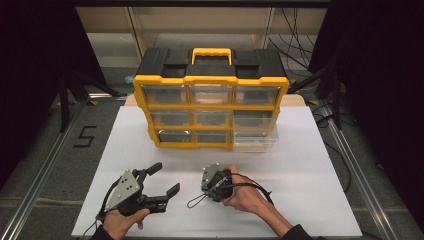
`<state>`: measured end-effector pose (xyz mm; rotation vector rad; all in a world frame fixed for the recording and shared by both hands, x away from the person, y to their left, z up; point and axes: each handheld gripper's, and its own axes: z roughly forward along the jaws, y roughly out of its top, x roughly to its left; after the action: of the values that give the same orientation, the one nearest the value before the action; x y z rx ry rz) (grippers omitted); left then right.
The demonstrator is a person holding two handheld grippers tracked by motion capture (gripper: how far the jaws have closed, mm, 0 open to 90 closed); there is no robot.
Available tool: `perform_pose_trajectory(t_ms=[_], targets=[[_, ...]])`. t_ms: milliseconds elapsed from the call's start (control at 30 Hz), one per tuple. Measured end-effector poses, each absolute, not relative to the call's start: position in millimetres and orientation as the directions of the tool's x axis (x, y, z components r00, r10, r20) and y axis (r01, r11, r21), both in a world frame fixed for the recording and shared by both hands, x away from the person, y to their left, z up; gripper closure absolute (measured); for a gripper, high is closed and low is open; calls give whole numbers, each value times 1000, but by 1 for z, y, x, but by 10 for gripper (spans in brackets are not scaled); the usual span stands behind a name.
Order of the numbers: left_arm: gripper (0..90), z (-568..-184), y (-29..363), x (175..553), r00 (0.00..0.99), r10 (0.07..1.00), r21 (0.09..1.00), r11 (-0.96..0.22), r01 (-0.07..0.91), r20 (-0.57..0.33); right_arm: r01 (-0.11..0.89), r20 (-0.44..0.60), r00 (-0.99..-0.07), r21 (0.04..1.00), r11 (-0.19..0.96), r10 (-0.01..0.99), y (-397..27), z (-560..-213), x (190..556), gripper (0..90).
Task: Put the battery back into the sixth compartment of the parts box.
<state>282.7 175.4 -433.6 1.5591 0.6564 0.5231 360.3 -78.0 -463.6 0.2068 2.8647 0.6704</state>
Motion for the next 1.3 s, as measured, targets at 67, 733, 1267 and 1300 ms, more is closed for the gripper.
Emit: perform_pose_trajectory(t_ms=[67, 733, 1267, 1300], targets=[[155, -433, 176, 283, 731, 681, 994, -31, 101, -53, 90, -139, -976, 435, 896, 166, -77, -465, 360, 713], [156, -433, 176, 282, 731, 681, 994, -35, 102, -51, 35, -194, -970, 491, 870, 148, -79, -431, 353, 766], [156, -433, 176, 282, 729, 682, 994, -34, 102, -52, 1, -298, -927, 607, 795, 229, -100, -375, 347, 767], [156, -433, 176, 282, 729, 682, 994, -33, 103, -53, -4, -302, -925, 612, 791, 229, -102, -371, 346, 767]])
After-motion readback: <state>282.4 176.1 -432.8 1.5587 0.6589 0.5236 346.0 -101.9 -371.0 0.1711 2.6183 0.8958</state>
